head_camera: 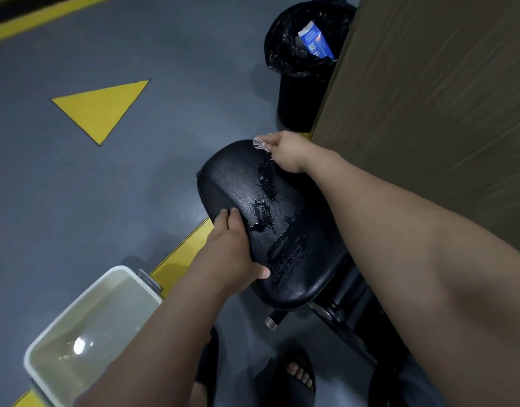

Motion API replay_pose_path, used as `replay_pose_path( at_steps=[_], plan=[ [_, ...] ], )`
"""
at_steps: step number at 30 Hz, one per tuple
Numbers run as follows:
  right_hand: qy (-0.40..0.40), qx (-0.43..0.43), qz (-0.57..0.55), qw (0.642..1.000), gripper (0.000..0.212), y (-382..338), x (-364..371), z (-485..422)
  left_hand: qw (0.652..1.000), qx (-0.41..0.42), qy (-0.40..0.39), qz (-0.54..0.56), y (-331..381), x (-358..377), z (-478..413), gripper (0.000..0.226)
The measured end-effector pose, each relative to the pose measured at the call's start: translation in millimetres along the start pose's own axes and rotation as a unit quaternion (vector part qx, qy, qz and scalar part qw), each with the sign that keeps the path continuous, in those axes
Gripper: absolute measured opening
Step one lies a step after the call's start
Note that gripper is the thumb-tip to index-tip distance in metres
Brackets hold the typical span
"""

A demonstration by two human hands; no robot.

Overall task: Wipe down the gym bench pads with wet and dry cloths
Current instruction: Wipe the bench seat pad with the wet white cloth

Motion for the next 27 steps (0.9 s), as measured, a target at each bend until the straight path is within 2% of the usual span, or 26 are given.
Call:
replay_pose_path(
  at_steps=[7, 11, 14, 20, 24, 27],
  plan=[
    [-0.052, 0.034, 0.092, 0.994, 0.030, 59.1, -38.2, 49.2, 1.000, 0.010, -0.005, 0.004, -3.6, -1.8, 1.5, 0.134],
    [-0.050, 0.061, 0.089, 0.993, 0.034, 72.9, -50.1, 63.6, 1.000, 0.011, -0.006, -0.004, -2.7, -2.3, 2.6, 0.134],
    [-0.033, 0.017, 0.069, 0.997, 0.036, 45.8, -33.0, 53.0, 1.000, 0.006, -0.006, 0.001, 0.0, -2.2, 2.9, 0.134],
    [-0.028, -0.048, 0.076, 0.996, 0.056, -18.7, 8.1, 12.1, 1.000, -0.002, -0.007, -0.004, 2.0, 1.2, 0.7, 0.136],
    [-0.027, -0.084, 0.088, 0.992, 0.055, -17.2, 11.0, 12.2, 1.000, -0.005, -0.011, -0.012, 5.2, 0.1, 0.7, 0.137],
    [-0.011, -0.106, 0.081, 0.991, 0.054, -4.1, 2.2, 47.1, 1.000, -0.007, -0.015, -0.016, 7.0, -0.7, 1.6, 0.136]
  ],
)
Point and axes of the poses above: each hand's wrist, its own z-axis away from the middle knuckle, its own x-axis out of the palm, y = z × x, the point moved 9 cm from there along -z, towards the middle knuckle, and after that the axes turned 11 degrees about y, right-handed, at the moved point
